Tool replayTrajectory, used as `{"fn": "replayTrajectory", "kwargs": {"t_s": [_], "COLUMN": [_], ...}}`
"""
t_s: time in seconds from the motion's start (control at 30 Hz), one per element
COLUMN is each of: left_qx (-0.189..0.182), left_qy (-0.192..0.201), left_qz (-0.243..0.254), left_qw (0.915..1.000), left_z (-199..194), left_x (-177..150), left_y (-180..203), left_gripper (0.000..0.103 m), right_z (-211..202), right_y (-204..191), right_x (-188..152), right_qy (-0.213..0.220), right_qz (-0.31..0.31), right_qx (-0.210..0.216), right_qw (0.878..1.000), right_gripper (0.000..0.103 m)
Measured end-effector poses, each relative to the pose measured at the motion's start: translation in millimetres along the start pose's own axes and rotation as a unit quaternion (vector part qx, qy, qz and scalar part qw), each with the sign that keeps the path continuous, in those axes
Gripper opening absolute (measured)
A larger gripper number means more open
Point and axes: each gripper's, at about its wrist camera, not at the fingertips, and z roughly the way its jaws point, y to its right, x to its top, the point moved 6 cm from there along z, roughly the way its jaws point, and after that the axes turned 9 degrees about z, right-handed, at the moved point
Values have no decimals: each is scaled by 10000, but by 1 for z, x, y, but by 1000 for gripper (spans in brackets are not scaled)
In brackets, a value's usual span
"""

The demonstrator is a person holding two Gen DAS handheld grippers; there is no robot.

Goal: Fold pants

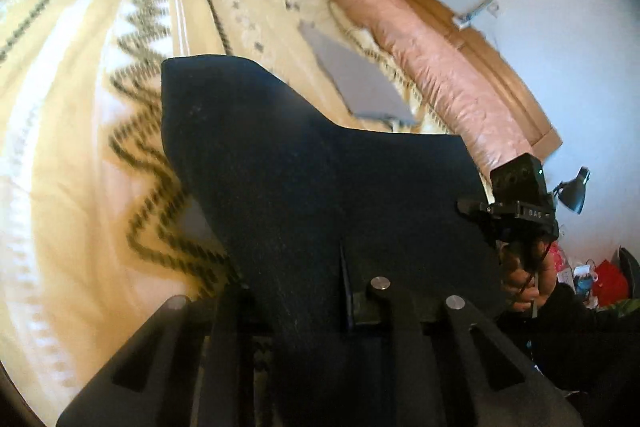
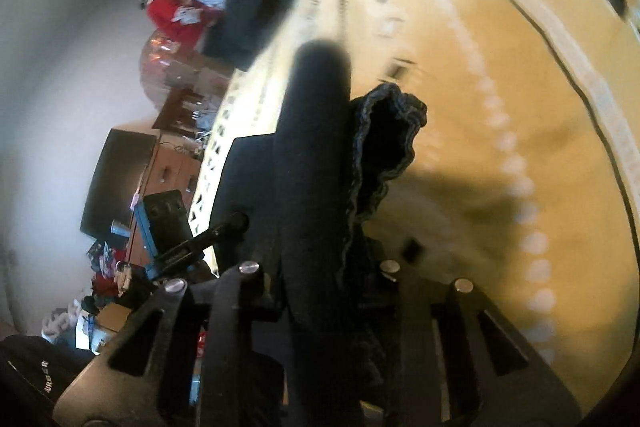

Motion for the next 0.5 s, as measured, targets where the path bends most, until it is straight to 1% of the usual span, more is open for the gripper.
{"fn": "replayTrajectory", "kwargs": {"t_s": [0.03, 0.1, 0.13, 0.2, 0.27, 0.3, 0.4, 0.47, 0.5], "left_qx": [38, 124, 261, 429, 536, 708, 944, 1137, 1131], "left_qy": [128, 248, 265, 279, 208, 132, -272, -522, -560], "left_qz": [-42, -110, -139, -214, -351, -411, -554, -523, -636], "left_qw": [9999, 9996, 9992, 9985, 9977, 9966, 9936, 9908, 9900], "left_z": [-15, -34, -45, -55, -53, -49, -23, -4, 2], "left_x": [9, 24, 36, 55, 68, 72, 68, 55, 49], "left_y": [-5, -20, -33, -57, -85, -104, -148, -174, -184], "left_gripper": [19, 19, 19, 19, 19, 20, 21, 31, 45], "right_z": [5, 23, 36, 59, 93, 108, 150, 174, 182], "right_y": [-9, -27, -33, -40, -43, -42, -27, -5, 7], "right_x": [4, 15, 22, 36, 54, 63, 84, 94, 97], "right_qy": [4, -83, -139, -253, -409, -492, -657, -783, -847], "right_qz": [-5, -29, -42, -66, -23, -56, -120, -70, -23], "right_qx": [59, 246, 306, 339, 335, 295, -38, -280, -425], "right_qw": [10000, 9997, 9994, 9991, 9986, 9983, 9978, 9965, 9955], "right_gripper": [24, 24, 24, 24, 24, 24, 24, 26, 32]}}
